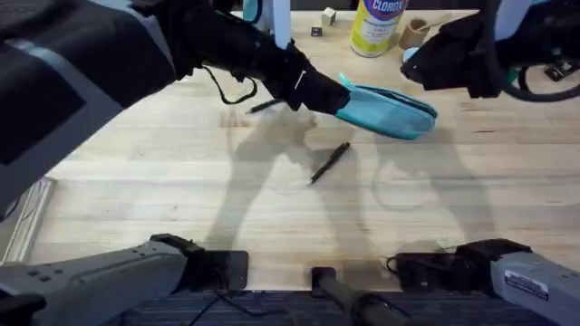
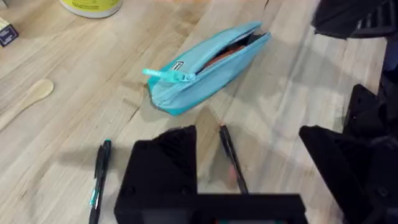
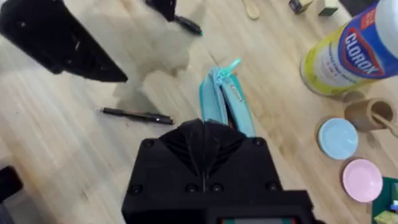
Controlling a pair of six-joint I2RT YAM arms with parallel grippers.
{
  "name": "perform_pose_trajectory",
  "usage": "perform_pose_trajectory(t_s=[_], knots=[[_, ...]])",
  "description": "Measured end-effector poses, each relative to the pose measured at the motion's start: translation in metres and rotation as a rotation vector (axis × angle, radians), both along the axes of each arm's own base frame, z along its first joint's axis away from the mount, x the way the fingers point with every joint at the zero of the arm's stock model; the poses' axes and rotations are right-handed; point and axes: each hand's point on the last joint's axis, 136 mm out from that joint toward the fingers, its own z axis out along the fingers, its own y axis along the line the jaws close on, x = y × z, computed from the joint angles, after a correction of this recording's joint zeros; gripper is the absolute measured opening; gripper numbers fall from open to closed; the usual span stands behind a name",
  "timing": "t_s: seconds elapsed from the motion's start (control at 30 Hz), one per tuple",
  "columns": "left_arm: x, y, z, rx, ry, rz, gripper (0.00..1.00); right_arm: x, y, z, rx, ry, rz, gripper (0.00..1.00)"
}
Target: Unzip the bag, pick up the pens from the table one at a time and place them inside, then zip the bag closed.
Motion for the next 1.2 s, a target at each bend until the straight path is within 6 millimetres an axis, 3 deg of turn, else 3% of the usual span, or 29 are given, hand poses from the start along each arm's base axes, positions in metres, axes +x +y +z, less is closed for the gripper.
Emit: perform_pose_trajectory(t_s=[0.33,0.7,0.9,1.2], knots=[[0.0,0.0,0.0,0.0,0.0,0.0,0.993,-0.008,-0.007,-0.008,-0.034,0.05,-0.022,0.03],[0.0,0.0,0.0,0.0,0.0,0.0,0.993,-0.008,-0.029,-0.012,-0.091,0.144,-0.206,0.029],[-0.002,0.001,-0.002,0.006,0.015,0.0,0.993,-0.001,-0.034,0.0,-0.106,0.243,-0.257,0.029],[-0.01,0.006,-0.011,0.038,0.067,0.011,0.993,0.024,-0.035,-0.009,-0.162,0.391,-0.252,0.029]])
